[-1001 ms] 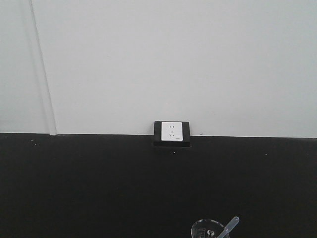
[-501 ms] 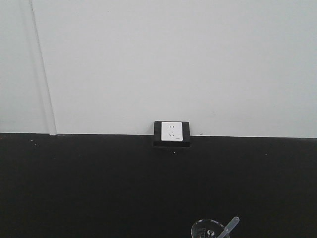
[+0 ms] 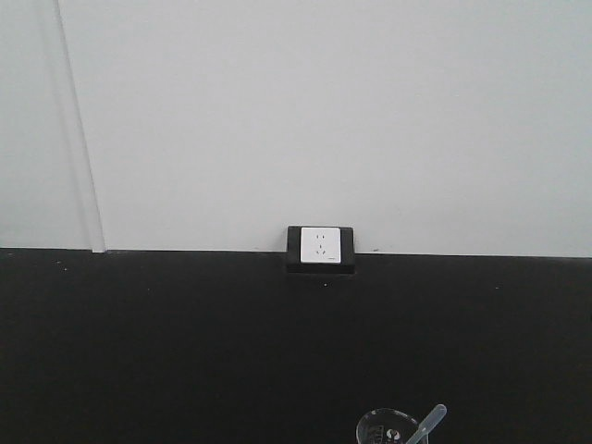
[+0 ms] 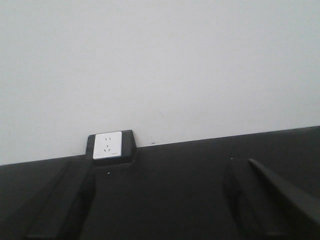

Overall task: Grab transparent chemical and place on left bench
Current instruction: 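Close the right gripper on the dropper bulb and lift it out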

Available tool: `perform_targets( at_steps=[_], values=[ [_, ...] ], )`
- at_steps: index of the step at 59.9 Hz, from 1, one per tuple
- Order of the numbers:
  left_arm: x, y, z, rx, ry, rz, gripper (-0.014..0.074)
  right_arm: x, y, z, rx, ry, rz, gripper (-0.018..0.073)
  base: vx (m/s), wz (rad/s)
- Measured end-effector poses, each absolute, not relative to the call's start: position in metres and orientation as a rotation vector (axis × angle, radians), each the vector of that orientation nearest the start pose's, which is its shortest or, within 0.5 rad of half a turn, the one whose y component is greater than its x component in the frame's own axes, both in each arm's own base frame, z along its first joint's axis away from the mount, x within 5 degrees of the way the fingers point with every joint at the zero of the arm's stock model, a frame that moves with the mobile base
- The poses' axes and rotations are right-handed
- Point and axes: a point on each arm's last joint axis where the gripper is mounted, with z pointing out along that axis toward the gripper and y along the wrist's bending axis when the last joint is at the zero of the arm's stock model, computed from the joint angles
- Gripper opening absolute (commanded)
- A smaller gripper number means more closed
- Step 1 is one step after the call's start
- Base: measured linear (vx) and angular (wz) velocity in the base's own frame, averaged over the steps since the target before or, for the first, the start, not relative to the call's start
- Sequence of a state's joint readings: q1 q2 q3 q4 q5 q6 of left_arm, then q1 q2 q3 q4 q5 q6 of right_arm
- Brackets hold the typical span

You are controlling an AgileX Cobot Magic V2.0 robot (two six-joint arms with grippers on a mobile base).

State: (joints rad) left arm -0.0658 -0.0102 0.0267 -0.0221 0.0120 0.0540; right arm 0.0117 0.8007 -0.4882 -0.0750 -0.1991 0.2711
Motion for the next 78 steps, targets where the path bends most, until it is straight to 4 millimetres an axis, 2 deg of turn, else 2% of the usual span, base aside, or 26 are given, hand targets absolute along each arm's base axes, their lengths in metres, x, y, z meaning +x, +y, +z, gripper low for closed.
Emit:
perform_targets(
  at_steps=[12, 21, 32, 45, 56, 71, 78],
  values=[
    [0.057, -0.004, 0.204, 0.074, 1.510, -0.027, -0.0003, 0.191, 0.004, 0.301, 0.339, 1.661, 0.355, 0.0623, 0.00, 0.00],
    [0.057, -0.004, 0.204, 0.074, 1.510, -0.027, -0.0003, 0.214, 0.008, 0.288, 0.399, 1.742, 0.428, 0.0552, 0.00, 0.00],
    [0.057, -0.004, 0.204, 0.074, 1.510, -0.027, -0.0003, 0.239, 0.021, 0.265, 0.367, 1.825, 0.594, 0.0504, 0.00, 0.00],
    [0.057, -0.004, 0.204, 0.074, 1.510, -0.027, -0.0003, 0.261, 0.041, 0.217, 0.294, 2.018, 0.805, 0.0466, 0.00, 0.00],
    [0.057, -0.004, 0.204, 0.074, 1.510, -0.027, -0.0003, 0.271, 0.050, 0.191, 0.291, 2.073, 0.939, 0.0459, 0.00, 0.00],
    [0.057, -0.004, 0.204, 0.074, 1.510, -0.027, -0.0003, 0.275, 0.054, 0.176, 0.289, 2.095, 1.009, 0.0440, 0.00, 0.00],
    [0.057, -0.004, 0.204, 0.074, 1.510, -0.027, -0.0003, 0.277, 0.054, 0.170, 0.299, 2.113, 1.013, 0.0391, 0.00, 0.00]
  ],
)
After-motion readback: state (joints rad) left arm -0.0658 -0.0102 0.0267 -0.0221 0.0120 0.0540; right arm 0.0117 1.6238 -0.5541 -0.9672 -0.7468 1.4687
